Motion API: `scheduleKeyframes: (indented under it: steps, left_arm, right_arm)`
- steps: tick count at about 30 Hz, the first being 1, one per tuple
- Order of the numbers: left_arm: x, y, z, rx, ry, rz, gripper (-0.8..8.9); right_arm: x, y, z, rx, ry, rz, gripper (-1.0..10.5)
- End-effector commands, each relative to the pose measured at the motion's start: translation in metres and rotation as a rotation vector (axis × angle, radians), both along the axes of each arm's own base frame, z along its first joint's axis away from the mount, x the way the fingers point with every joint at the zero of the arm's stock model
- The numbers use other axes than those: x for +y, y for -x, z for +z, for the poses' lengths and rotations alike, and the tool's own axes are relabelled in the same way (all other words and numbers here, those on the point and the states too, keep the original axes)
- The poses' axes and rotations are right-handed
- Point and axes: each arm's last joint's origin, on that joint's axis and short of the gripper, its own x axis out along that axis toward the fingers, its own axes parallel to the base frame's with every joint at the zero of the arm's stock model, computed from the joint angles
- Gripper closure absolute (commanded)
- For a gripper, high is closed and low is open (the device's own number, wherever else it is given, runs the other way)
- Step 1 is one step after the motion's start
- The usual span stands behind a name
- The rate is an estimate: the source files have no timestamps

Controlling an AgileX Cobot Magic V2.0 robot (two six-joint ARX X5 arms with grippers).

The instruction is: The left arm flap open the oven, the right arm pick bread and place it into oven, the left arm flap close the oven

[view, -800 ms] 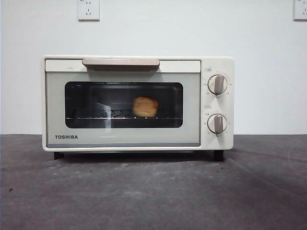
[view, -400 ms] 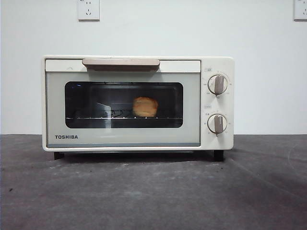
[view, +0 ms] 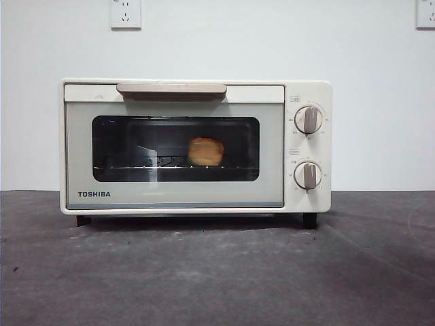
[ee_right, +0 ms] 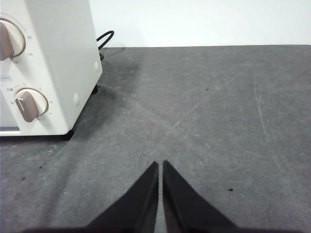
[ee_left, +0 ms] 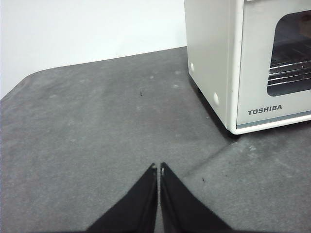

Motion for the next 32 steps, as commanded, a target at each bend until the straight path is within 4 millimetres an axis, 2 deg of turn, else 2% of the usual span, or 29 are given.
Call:
scheduleKeyframes:
  steps: [1, 32]
  left_arm:
    - [0.0002, -0.0008, -0.0075, 0.026, 0.003, 0.004, 7.97]
    - [0.0002, -0.0008, -0.0075, 0.025, 0.003, 0.004, 7.97]
  right_arm:
    - [-0.0001, -0.0004, -0.0017, -0.003, -0.014, -0.004, 9.4]
    - [-0.0001, -0.0004, -0.0012, -0.008, -0.015, -0.005, 9.4]
